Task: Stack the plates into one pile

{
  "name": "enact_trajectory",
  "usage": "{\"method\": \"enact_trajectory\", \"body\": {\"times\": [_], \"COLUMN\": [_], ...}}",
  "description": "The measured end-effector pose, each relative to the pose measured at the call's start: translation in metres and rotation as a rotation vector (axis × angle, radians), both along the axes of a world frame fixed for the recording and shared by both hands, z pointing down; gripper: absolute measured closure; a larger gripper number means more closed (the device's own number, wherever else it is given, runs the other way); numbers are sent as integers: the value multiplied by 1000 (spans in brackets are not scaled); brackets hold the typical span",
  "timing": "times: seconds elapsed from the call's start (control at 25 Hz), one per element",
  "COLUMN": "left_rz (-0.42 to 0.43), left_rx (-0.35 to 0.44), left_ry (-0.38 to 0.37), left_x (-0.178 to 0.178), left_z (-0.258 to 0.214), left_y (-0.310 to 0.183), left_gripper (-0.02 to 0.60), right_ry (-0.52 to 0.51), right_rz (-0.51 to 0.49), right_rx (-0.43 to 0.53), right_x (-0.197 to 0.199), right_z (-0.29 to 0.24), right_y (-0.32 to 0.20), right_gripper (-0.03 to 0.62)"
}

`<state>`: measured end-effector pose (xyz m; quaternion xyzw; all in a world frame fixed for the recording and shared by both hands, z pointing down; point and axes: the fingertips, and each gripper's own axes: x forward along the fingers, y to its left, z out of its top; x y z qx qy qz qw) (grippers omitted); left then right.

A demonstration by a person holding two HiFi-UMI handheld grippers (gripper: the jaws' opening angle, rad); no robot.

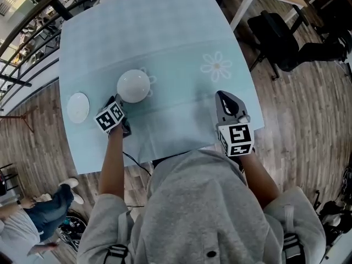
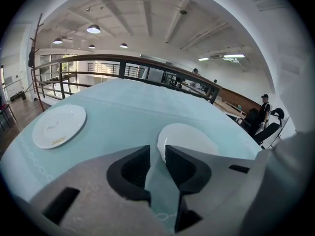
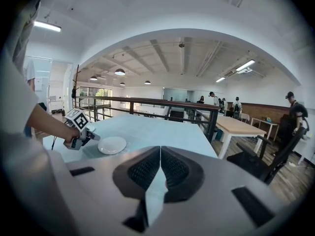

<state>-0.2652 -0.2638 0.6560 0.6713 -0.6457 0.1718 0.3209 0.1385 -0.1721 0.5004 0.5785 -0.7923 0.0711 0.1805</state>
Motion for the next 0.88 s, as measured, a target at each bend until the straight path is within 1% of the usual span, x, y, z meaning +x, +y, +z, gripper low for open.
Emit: {"method": "enact_trajectory", "body": {"times": [0.08, 0.16, 0.32, 0.48, 0.56, 0.68, 0.8, 0.88], "left_rz": [-12, -20, 26, 8, 12, 28, 66, 118], "left_rx": [8, 14, 24, 14, 1, -19, -31, -39], "left_ry": [-19, -41, -109, -217, -267, -312, -353, -399], "left_x": [-6, -16, -40, -97, -123, -156, -178, -186], "left_z": [-2, -4, -11, -14, -14, -14, -8, -8], "left_y": [5, 21, 56, 82, 92, 103, 106, 104], "left_gripper": [485, 472, 449, 431, 426, 419, 414, 413], "right_ry": [-17, -29, -38, -63, -67, -66, -53, -46], "right_rz": [-16, -45, -79, -165, -189, -212, -230, -238], "right_rx": [-5, -13, -31, -49, -64, -76, -71, -64], "right_x": [-3, -14, -52, -111, -135, -168, -192, -205], "right_z": [1, 1, -4, 8, 13, 12, 8, 4], "right_y": [-5, -4, 20, 21, 24, 32, 36, 36], "right_gripper": [567, 568, 568, 568, 568, 568, 568, 568]}}
